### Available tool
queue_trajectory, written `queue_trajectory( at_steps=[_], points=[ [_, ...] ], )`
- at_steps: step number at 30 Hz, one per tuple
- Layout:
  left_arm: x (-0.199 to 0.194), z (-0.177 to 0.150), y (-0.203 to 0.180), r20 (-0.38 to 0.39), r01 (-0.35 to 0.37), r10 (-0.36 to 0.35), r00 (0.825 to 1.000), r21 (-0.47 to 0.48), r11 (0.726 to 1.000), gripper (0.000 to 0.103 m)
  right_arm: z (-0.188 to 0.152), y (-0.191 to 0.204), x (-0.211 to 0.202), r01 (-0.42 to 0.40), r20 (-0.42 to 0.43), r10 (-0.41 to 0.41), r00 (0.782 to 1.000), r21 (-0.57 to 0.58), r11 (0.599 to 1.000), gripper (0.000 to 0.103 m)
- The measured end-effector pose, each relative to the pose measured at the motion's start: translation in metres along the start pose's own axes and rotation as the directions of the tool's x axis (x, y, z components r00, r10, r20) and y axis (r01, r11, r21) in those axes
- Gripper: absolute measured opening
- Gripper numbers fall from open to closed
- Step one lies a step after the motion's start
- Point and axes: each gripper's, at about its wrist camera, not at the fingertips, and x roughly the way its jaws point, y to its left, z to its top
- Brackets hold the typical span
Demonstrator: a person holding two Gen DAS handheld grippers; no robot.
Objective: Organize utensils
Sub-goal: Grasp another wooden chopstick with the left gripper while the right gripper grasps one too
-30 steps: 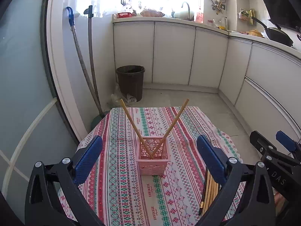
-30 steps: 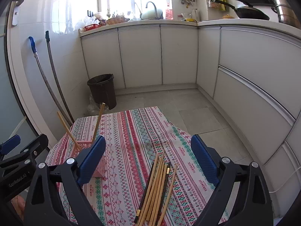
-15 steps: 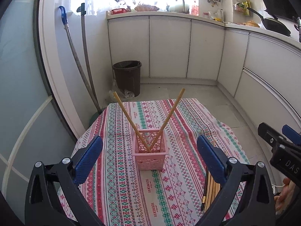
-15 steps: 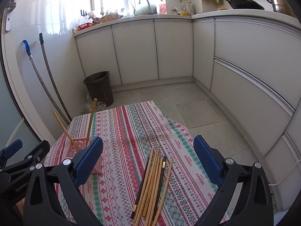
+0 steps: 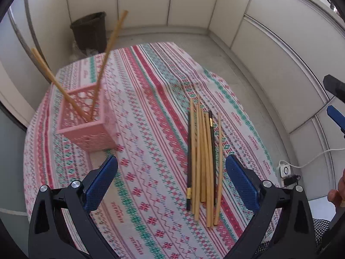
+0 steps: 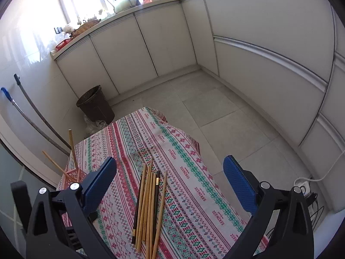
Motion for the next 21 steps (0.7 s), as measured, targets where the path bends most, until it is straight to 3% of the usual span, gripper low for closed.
queue_trajectory(
  at_steps=[4,8,11,13,16,21],
  points=[
    [0.038,0.017,-0.022,-0.074,0.018,-0.017,0.997,0.012,1.0,0.096,0.011,-0.036,0.011,-0.05,-0.058,0.059,0.997,0.141,0.989,0.096],
    [0.079,0.047,-0.036,-0.128,-0.048,0.052,0.99,0.036,0.998,0.095,0.016,-0.064,0.026,-0.082,-0.107,0.115,0.988,0.275,0.958,0.096],
    [0.109,0.074,-0.03,-0.184,-0.08,0.079,0.98,0.0,0.997,0.076,0.019,-0.079,0.038,-0.097,-0.13,0.154,0.979,0.361,0.927,0.096],
    [0.129,0.087,-0.022,-0.242,-0.083,0.071,0.968,-0.04,0.996,0.057,0.02,-0.083,0.043,-0.109,-0.136,0.175,0.975,0.394,0.913,0.096],
    [0.151,0.099,-0.01,-0.284,-0.09,0.058,0.957,-0.101,0.991,0.05,0.022,-0.084,0.048,-0.114,-0.141,0.186,0.972,0.409,0.905,0.096],
    [0.164,0.108,-0.001,-0.284,-0.077,0.032,0.958,-0.146,0.986,0.043,0.02,-0.082,0.058,-0.118,-0.178,0.206,0.962,0.411,0.904,0.096]
  ],
)
